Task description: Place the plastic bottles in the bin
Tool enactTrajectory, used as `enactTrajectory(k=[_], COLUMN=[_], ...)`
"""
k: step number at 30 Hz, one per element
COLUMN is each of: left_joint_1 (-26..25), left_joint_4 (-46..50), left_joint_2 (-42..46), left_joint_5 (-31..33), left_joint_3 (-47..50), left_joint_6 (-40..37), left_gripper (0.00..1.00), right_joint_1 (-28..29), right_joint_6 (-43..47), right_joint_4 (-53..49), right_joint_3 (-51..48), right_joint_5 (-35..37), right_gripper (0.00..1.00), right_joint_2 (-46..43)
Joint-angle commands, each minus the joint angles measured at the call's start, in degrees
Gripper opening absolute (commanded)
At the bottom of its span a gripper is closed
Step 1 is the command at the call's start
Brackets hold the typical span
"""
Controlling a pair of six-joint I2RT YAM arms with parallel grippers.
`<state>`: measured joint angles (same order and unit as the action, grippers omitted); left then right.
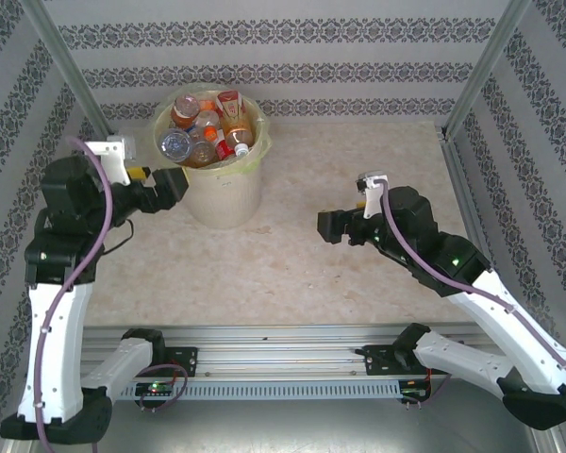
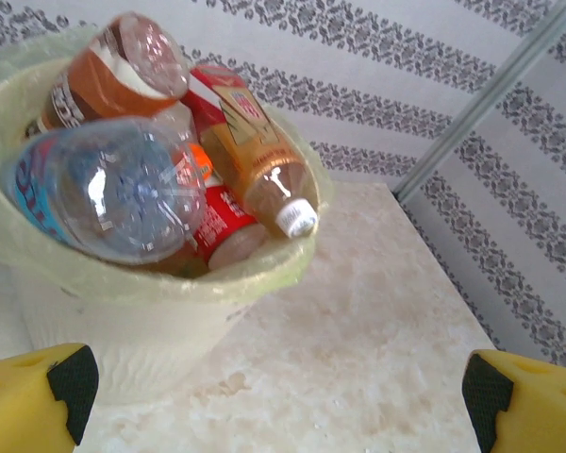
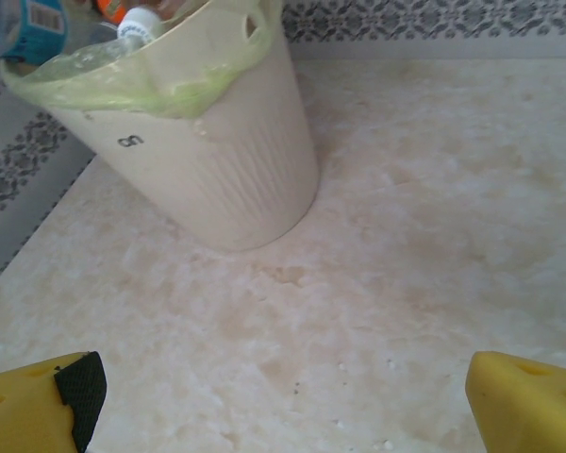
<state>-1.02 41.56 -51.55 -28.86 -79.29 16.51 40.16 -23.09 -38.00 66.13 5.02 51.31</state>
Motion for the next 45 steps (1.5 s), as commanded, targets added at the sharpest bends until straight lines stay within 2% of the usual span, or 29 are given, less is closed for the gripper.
enactTrajectory(k=[1, 5, 12, 16, 25, 32, 37, 43, 45], left_joint_1=[0.2, 0.2, 0.3, 0.3, 0.3, 0.3, 0.4, 0.7, 0.8], left_joint_4=[-4.1, -3.9, -6.3, -8.3, -8.0, -16.3, -27.1, -44.5, -54.6], left_joint_2=[2.7, 5.0, 10.6, 13.4, 10.7, 3.1, 0.2, -3.8, -5.8], left_joint_5=[-3.1, -4.7, -1.8, 2.5, 19.3, 28.4, 33.7, 32.8, 32.9], left_joint_3=[4.5, 10.2, 22.2, 28.1, 33.1, 35.3, 39.8, 48.2, 52.2], left_joint_6=[-0.1, 1.5, 5.0, 5.5, 4.4, -1.4, -4.9, -7.7, -9.6], left_gripper=[1.00, 1.00, 1.00, 1.00, 1.00, 1.00, 1.00, 1.00, 1.00], right_joint_1=[-0.8, -1.1, -1.2, -1.7, -2.5, -3.1, -3.7, -4.1, -4.2], right_joint_6=[1.6, 1.8, -1.0, -1.3, -1.9, 0.1, 1.4, 1.3, 1.3], right_joint_4=[1.8, 3.3, 4.2, 5.6, 7.3, 7.5, 7.1, 8.7, 9.5], right_joint_3=[-1.8, -4.9, -10.5, -12.9, -17.7, -20.7, -21.1, -21.7, -21.9], right_joint_5=[4.1, 3.4, 6.0, 6.0, 6.2, 6.6, 6.7, 6.3, 6.1], right_gripper=[0.98, 0.98, 0.98, 0.98, 0.98, 0.98, 0.98, 0.98, 0.98], right_joint_2=[-1.8, -3.6, -5.3, -6.6, -8.9, -11.4, -11.7, -10.3, -9.7])
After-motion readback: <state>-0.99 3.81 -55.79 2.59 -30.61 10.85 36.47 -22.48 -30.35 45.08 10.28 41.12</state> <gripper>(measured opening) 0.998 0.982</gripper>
